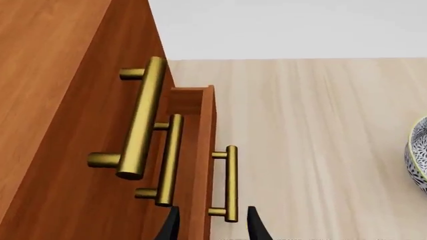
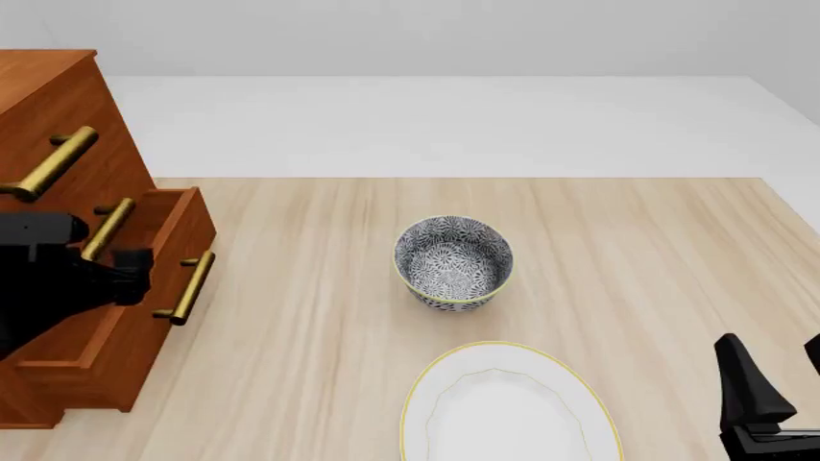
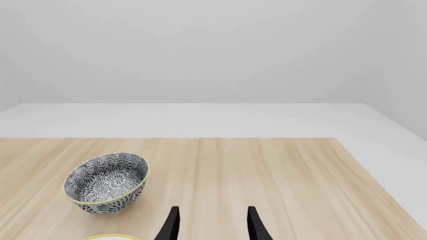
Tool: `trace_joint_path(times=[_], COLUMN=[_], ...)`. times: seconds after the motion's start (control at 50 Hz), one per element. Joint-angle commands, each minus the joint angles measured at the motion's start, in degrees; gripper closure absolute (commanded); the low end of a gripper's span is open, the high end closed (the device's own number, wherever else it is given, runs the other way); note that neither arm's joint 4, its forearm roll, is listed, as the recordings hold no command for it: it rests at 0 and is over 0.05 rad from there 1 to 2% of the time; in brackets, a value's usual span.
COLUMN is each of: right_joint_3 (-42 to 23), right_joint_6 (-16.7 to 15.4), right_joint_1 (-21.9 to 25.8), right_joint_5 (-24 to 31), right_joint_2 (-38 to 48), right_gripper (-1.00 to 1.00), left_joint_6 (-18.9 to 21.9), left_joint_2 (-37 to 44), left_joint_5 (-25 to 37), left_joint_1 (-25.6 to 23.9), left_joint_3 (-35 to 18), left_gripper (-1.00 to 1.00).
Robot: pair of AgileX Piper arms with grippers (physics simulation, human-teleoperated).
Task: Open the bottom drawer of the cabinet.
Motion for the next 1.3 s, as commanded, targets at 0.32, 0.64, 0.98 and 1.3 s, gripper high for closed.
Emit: trace_joint_path(times=[0.32, 0.64, 0.98, 1.3], right_joint_3=[0.0, 0.0, 0.0, 0.0], right_joint_6=[0.0, 0.0, 0.0, 0.0], right_joint_1=[0.0, 0.0, 0.0, 0.0], right_joint_5=[0.0, 0.0, 0.0, 0.0], right_joint_2=[0.0, 0.0, 0.0, 0.0], right_gripper=[-1.00, -1.00, -1.00, -1.00], left_joint_6=[-1.6, -2.0, -1.4, -1.1], left_joint_2=[7.8, 11.0, 13.3, 16.0], left_joint_5=[-7.4, -10.3, -10.9, -12.6], left_joint_1=[-2.0, -1.9, -1.2, 0.2], left_joint_3=[2.9, 4.0, 3.3, 3.2], left_gripper=[-1.00, -1.00, -1.00, -1.00])
